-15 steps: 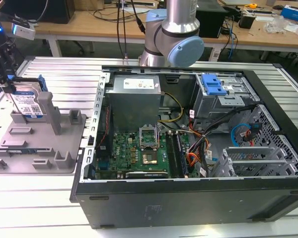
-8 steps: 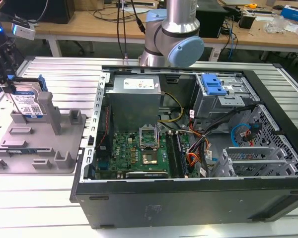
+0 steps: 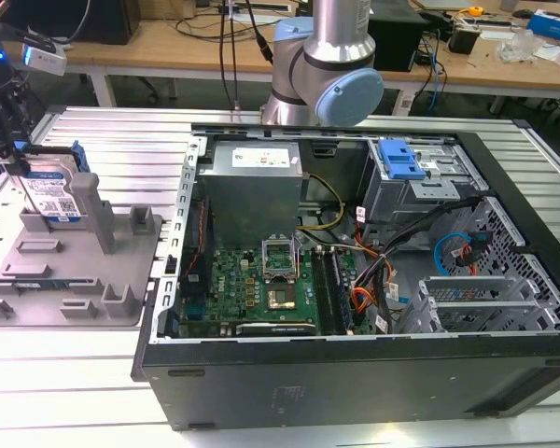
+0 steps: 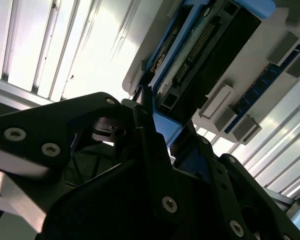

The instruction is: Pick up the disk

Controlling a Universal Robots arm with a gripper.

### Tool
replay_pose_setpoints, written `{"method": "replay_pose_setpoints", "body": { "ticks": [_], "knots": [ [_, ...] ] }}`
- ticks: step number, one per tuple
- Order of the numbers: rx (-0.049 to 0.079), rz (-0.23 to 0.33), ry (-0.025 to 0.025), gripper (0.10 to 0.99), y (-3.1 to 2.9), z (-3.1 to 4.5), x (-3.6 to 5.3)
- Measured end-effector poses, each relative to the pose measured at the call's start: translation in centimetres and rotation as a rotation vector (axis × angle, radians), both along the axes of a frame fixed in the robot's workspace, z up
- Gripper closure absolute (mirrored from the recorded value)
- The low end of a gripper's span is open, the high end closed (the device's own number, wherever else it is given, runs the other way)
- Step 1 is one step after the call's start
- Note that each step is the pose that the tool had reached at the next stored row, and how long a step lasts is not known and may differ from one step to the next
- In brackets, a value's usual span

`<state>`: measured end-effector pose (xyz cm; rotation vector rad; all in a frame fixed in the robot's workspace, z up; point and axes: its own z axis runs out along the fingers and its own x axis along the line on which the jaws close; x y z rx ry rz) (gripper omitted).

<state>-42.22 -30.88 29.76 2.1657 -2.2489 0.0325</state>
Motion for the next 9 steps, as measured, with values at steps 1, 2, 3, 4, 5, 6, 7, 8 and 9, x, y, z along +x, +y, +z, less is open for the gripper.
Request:
{"method": "replay_pose_setpoints", "body": {
  "ticks": [1,2,3,4,5,6,7,8,9],
  "knots": [
    [0.000,0.000,-0.0001,0.718,0.00,0.00,0.00],
    [0.000,0.000,0.0000,0.718,0.00,0.00,0.00],
    [0.000,0.000,0.0000,0.718,0.00,0.00,0.00],
    [0.000,0.000,0.0000,0.718,0.00,0.00,0.00],
    [0.000,0.000,0.0000,0.718,0.00,0.00,0.00],
    [0.000,0.000,-0.0003,0.718,0.00,0.00,0.00],
    [0.000,0.000,-0.0005,0.718,0.00,0.04,0.01],
    [0.000,0.000,-0.0005,0.718,0.00,0.14,0.01],
    [0.000,0.000,0.0001,0.718,0.00,0.26,0.00]
  ]
}}
